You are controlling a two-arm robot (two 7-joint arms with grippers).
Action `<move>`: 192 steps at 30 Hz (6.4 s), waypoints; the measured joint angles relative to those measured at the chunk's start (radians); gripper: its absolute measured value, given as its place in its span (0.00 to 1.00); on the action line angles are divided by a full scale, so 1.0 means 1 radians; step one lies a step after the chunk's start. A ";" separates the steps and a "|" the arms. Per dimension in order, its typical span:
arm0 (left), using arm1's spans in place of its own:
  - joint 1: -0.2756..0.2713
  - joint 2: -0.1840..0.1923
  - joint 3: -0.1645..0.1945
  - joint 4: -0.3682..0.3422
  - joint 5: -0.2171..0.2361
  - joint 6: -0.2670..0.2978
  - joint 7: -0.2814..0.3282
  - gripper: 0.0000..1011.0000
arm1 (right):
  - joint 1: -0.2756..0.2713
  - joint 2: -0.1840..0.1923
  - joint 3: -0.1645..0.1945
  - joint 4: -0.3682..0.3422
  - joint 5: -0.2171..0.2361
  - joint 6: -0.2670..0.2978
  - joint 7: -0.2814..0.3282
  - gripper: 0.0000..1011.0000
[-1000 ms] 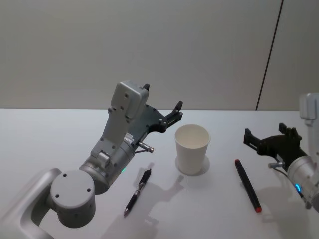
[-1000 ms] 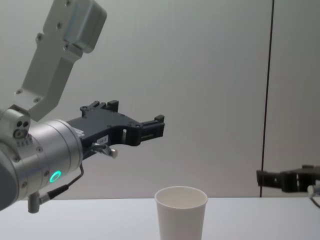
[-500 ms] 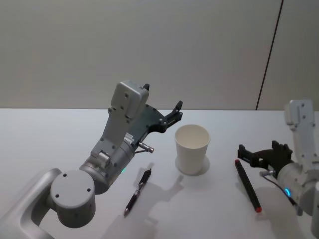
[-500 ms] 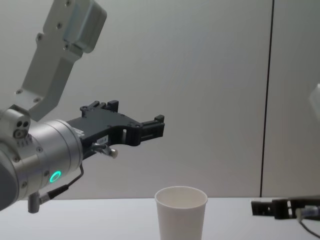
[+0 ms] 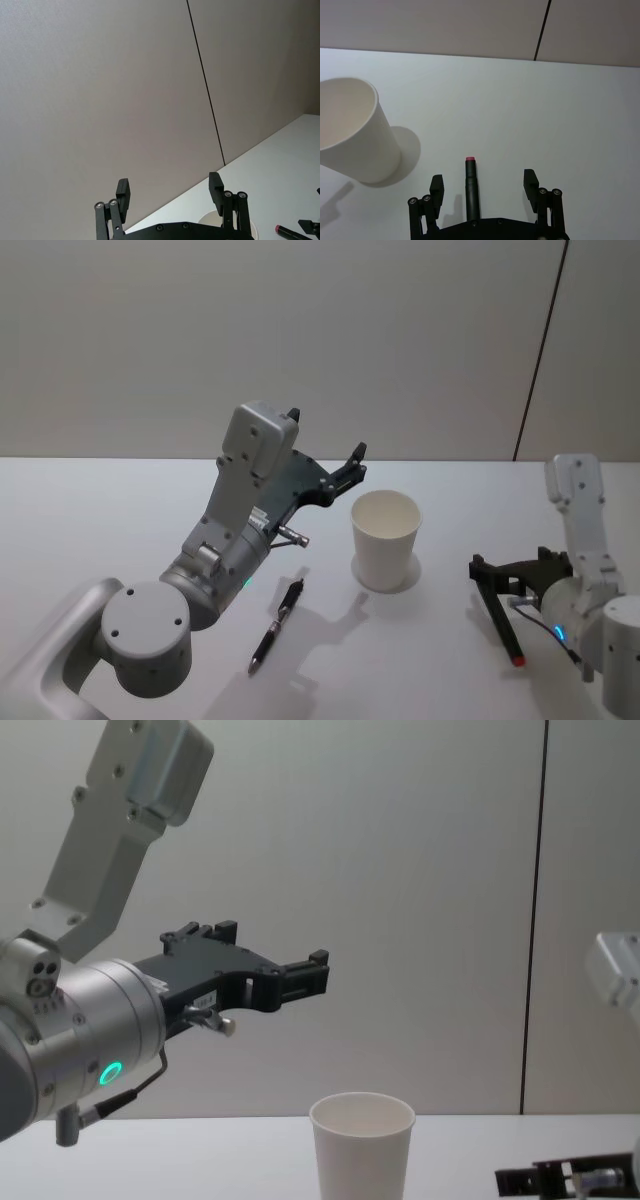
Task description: Place the pen into the pen holder.
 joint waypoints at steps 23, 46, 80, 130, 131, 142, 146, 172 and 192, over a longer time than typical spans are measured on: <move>0.000 0.000 0.000 0.000 0.000 0.000 0.000 0.99 | 0.048 -0.049 -0.008 0.123 -0.030 0.050 -0.013 0.99; 0.000 0.000 0.000 0.000 0.000 0.000 0.000 0.99 | 0.070 -0.074 -0.011 0.179 -0.051 0.060 0.003 0.53; 0.000 0.000 0.000 0.000 0.000 0.000 0.000 0.99 | 0.072 -0.091 0.001 0.170 -0.078 0.036 -0.011 0.18; 0.000 0.000 0.000 0.000 0.000 0.000 0.000 0.99 | 0.074 -0.069 0.003 0.133 -0.127 -0.660 0.303 0.18; 0.000 0.000 0.000 0.000 0.000 0.000 0.000 0.99 | 0.074 -0.069 0.003 0.133 -0.127 -0.660 0.303 0.18; 0.000 0.000 0.000 0.000 0.000 0.000 0.000 0.99 | 0.115 -0.092 -0.010 0.221 -0.154 -0.735 0.337 0.18; 0.000 0.000 0.000 0.000 0.000 0.000 0.000 0.99 | 0.134 -0.103 -0.014 0.259 -0.159 -0.766 0.348 0.18; 0.000 0.000 0.000 0.000 0.000 0.000 0.000 0.99 | 0.262 -0.158 -0.025 0.499 -0.183 -0.925 0.382 0.18; 0.000 0.000 0.000 0.000 0.000 0.000 0.000 0.99 | 0.329 -0.186 -0.034 0.661 -0.203 -0.985 0.399 0.18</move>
